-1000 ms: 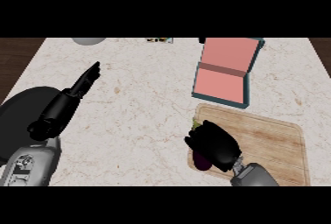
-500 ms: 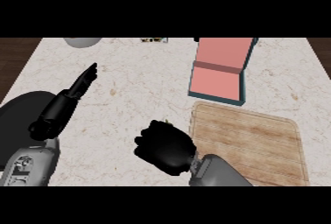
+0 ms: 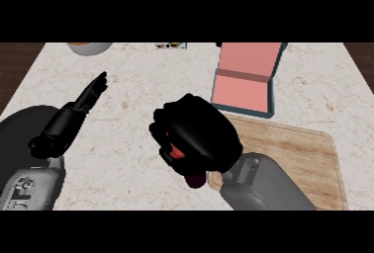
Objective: Pick the bell pepper from the cutting board and place it in the cardboard box
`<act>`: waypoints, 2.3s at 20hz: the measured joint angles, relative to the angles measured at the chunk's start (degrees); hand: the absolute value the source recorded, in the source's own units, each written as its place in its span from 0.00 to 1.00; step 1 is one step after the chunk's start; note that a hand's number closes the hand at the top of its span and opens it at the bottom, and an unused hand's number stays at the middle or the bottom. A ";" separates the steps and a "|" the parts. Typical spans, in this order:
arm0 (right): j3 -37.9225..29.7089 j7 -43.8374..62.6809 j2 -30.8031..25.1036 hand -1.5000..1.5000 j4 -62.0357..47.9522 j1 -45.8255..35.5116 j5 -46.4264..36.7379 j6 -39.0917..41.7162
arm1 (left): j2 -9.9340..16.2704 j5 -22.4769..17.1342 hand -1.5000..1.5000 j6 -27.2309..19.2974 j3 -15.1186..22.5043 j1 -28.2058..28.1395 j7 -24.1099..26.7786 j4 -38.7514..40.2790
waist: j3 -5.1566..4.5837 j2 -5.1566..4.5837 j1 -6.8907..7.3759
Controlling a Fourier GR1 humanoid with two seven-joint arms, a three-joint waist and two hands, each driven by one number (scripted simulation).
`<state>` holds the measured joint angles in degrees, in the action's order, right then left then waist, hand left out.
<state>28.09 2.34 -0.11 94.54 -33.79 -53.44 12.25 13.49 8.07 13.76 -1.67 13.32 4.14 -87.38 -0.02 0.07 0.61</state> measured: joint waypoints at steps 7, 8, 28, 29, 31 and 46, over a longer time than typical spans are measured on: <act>-12.36 9.29 0.08 1.00 -5.15 -9.08 5.07 -2.46 | 0.29 -0.29 0.50 0.49 -0.65 0.89 -0.60 0.01 | 0.00 -0.14 0.06; -14.16 8.56 -0.20 1.00 -7.27 -10.00 5.36 -3.29 | 0.30 -0.49 0.50 0.79 -0.54 0.38 -1.05 -0.95 | 0.00 -0.13 0.15; -24.11 -9.58 -17.15 1.00 -55.83 -29.43 1.76 5.86 | -1.23 0.91 0.50 0.74 0.75 0.51 -0.63 -1.67 | 0.01 -0.93 1.81; -23.94 -10.55 -17.94 1.00 -58.19 -30.11 1.14 6.21 | -1.09 0.66 0.50 1.03 0.62 0.85 -0.99 -1.90 | 0.01 -0.98 1.91; -23.48 -12.14 -18.73 0.00 -62.35 -31.37 0.15 7.50 | -1.03 0.72 0.50 1.11 0.62 0.34 -0.98 -2.38 | 0.02 -0.97 2.01; -44.02 -29.86 -17.86 0.00 -74.61 -34.93 20.51 10.82 | -0.90 1.03 0.50 1.15 -0.09 1.44 -0.22 -0.54 | 0.19 -1.07 1.58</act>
<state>-15.94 -27.52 -17.96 19.93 -68.73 -32.93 23.06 12.59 9.10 14.91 -1.76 14.76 3.92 -87.91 0.17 -1.00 2.19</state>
